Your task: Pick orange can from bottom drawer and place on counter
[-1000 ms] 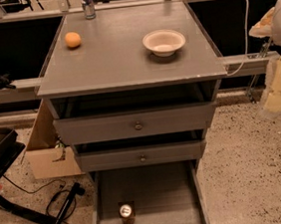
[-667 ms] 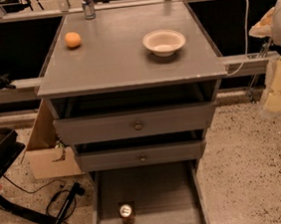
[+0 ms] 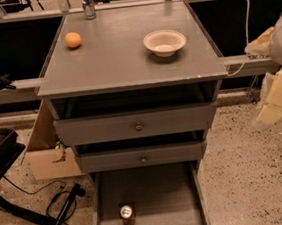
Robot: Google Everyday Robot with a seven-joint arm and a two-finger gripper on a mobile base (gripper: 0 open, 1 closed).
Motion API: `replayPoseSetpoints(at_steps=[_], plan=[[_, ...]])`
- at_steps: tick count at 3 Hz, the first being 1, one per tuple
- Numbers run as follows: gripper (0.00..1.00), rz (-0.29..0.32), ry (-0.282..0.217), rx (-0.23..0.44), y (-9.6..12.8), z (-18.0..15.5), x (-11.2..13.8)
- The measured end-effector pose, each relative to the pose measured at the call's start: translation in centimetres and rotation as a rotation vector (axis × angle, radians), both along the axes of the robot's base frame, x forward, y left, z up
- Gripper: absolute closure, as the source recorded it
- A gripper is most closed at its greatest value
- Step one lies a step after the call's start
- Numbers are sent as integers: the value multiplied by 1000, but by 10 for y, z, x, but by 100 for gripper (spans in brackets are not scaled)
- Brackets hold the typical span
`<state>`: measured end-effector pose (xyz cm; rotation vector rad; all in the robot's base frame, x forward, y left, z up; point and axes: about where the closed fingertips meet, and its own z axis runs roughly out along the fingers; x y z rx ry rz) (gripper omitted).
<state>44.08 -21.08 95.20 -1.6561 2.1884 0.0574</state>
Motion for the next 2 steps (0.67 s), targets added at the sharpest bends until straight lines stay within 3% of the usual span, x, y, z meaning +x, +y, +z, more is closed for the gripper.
replayPoseSetpoints(at_steps=[1, 2], plan=[[0, 49, 38, 189, 23, -57, -3], [0, 105, 47, 408, 56, -134, -16]])
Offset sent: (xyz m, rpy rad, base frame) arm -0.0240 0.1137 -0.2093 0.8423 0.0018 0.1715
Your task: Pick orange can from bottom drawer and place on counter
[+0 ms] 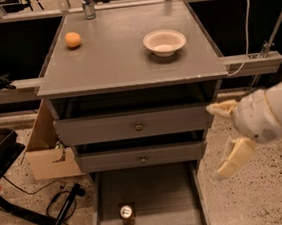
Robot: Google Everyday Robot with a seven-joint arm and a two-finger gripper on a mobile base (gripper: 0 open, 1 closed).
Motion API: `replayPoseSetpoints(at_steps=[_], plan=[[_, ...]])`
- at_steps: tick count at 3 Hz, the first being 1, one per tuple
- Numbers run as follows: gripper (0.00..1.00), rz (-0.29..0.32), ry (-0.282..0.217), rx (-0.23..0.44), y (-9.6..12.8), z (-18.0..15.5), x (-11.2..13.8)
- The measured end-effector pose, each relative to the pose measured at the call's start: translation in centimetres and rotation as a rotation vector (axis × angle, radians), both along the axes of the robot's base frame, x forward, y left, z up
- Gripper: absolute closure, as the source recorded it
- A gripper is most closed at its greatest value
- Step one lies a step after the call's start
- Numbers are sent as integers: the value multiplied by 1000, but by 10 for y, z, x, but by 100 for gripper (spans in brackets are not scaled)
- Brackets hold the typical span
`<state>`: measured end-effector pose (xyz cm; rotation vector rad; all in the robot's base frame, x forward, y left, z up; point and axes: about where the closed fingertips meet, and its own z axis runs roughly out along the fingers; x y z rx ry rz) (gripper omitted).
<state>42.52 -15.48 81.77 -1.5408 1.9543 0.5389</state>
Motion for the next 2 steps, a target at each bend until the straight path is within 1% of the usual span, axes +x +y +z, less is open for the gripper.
replayPoseSetpoints(at_steps=[1, 2], plan=[[0, 9, 4, 257, 40, -66, -3], [0, 19, 25, 455, 71, -113, 5]])
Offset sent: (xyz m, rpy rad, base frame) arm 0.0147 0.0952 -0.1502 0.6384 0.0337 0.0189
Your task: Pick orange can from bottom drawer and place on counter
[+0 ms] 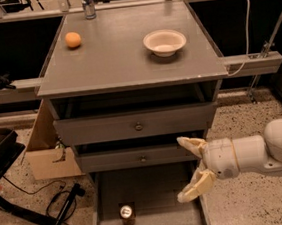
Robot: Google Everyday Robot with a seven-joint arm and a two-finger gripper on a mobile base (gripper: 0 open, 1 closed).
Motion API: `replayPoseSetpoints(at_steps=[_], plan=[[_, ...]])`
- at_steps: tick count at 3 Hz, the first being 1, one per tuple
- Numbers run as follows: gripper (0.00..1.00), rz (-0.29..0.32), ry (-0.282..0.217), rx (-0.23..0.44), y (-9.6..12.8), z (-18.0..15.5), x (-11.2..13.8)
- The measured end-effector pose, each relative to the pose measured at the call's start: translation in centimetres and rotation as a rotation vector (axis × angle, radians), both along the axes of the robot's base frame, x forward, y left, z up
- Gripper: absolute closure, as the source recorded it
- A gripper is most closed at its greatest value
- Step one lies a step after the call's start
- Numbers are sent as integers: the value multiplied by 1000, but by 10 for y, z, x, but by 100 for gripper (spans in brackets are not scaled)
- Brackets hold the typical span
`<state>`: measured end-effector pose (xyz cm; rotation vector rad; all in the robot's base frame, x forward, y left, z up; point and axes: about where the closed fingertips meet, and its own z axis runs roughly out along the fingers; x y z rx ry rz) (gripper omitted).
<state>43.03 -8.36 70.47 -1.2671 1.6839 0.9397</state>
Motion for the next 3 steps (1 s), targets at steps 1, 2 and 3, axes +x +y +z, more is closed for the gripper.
replayPoseSetpoints(at_steps=[1, 2, 3], plan=[[0, 1, 4, -10, -1, 1, -1], [0, 9, -14, -20, -1, -31, 19], [0, 60, -34, -37, -2, -97, 33]])
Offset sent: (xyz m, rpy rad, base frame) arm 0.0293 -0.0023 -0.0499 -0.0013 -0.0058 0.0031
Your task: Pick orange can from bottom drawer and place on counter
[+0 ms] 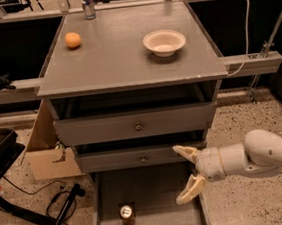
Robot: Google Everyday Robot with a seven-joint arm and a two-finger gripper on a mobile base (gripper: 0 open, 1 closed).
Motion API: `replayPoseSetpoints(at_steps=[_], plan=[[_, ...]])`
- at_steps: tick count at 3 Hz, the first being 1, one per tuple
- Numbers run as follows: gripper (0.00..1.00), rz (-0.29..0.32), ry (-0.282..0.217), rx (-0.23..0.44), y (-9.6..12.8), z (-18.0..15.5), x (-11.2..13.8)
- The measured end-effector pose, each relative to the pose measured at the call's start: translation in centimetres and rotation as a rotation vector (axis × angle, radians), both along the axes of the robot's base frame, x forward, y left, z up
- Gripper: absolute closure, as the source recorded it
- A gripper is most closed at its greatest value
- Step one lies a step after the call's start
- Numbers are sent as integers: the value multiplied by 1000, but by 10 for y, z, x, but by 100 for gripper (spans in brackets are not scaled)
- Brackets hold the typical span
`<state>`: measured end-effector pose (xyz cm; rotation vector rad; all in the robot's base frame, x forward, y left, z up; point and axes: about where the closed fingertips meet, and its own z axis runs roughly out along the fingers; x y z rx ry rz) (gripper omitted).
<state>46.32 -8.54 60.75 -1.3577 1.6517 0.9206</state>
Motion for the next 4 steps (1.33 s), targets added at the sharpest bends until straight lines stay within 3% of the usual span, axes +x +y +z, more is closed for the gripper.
replayPoseSetpoints(at_steps=[1, 2, 3, 4], plan=[[0, 47, 0, -32, 5, -99, 11], [0, 54, 4, -28, 11, -154, 26], [0, 33, 6, 9, 16, -188, 39], [0, 29, 11, 16, 17, -194, 40]])
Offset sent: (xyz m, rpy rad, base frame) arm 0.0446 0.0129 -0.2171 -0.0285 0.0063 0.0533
